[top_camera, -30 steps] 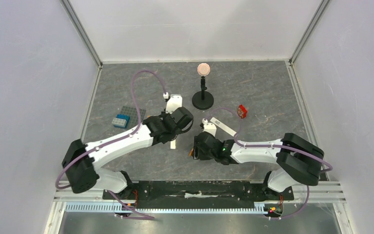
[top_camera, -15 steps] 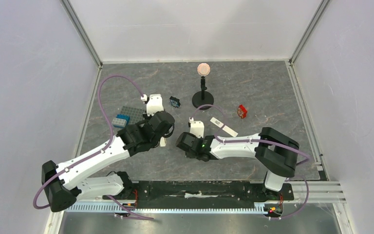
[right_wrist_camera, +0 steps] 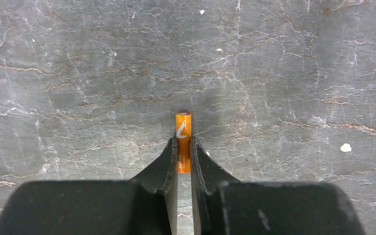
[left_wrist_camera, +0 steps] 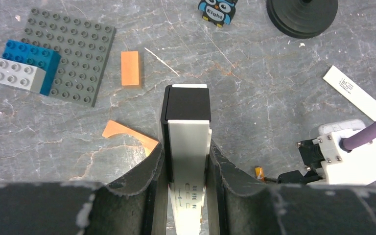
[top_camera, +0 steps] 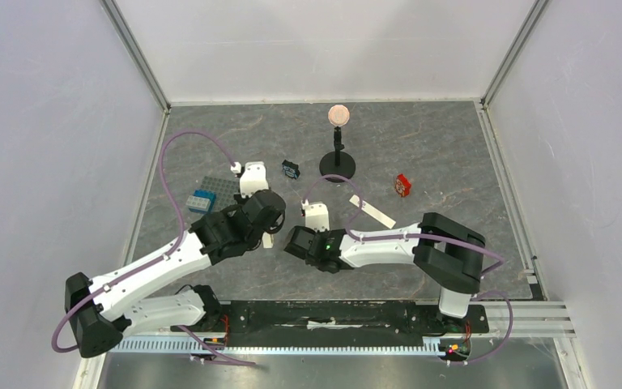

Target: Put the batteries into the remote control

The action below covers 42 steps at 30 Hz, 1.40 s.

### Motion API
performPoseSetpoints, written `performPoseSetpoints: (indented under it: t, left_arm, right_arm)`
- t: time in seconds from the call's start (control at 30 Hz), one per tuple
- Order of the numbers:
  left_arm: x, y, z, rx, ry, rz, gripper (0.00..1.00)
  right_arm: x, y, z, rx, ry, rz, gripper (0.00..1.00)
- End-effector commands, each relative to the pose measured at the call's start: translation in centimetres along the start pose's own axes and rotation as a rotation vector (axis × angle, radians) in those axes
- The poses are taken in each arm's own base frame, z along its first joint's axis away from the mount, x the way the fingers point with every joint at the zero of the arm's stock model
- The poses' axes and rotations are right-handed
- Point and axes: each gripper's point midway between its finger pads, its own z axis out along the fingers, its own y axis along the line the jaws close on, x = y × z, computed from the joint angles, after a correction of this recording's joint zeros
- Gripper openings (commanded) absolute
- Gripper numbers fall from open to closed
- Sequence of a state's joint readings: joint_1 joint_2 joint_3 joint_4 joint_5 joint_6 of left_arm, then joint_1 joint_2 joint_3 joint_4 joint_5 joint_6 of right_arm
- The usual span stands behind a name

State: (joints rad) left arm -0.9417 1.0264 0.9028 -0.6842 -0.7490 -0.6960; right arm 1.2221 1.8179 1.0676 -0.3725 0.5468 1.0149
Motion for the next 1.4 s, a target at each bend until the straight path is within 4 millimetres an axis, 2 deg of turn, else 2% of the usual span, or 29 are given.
performPoseSetpoints:
  t: [0.0, 0.1, 0.27, 0.37, 0.5, 0.63, 0.77, 0.87, 1.07, 1.37]
  left_arm:
    - [0.0, -0.7, 0.0, 0.065, -0.01, -0.028, 0.02]
    - [1.3, -3.3, -0.1, 0.222, 0.025, -0.051, 0.02]
    - [3.8, -8.4, -0.2, 0.524, 0.079, -0.073, 0.02]
    - [5.8, -11.1, -0.1, 0.675, 0.123, -0.095, 0.02]
    - [6.7, -15.0, -0.5, 0.86, 0.158, -0.172, 0.02]
    - [7.3, -17.8, -0.5, 0.978, 0.193, -0.281, 0.02]
    - [7.6, -19.3, -0.5, 1.053, 0.219, -0.408, 0.02]
    - [7.9, -19.8, -0.5, 1.081, 0.241, -0.469, 0.02]
    - [8.6, -19.6, -0.2, 1.089, 0.266, -0.55, 0.02]
    - [8.7, -19.8, -0.6, 1.119, 0.286, -0.597, 0.02]
  right_arm:
    - [1.7, -2.9, -0.8, 0.032, 0.038, -0.126, 0.02]
    - [0.5, -2.8, -2.7, -0.06, -0.004, -0.126, 0.03]
    - [1.1, -4.9, -5.1, -0.186, 0.009, -0.176, 0.05]
    - [0.7, -5.5, -7.5, -0.276, -0.022, -0.174, 0.05]
    - [-0.2, -5.2, -10.7, -0.404, -0.061, -0.107, 0.09]
    - [-0.3, -4.9, -12.0, -0.445, -0.039, -0.059, 0.09]
    - [0.0, -4.8, -12.2, -0.442, -0.012, -0.027, 0.09]
    - [0.3, -5.7, -11.8, -0.367, 0.019, -0.017, 0.09]
    - [0.8, -7.4, -11.0, -0.256, 0.044, -0.004, 0.09]
    - [0.7, -7.3, -10.4, -0.237, 0.048, -0.004, 0.09]
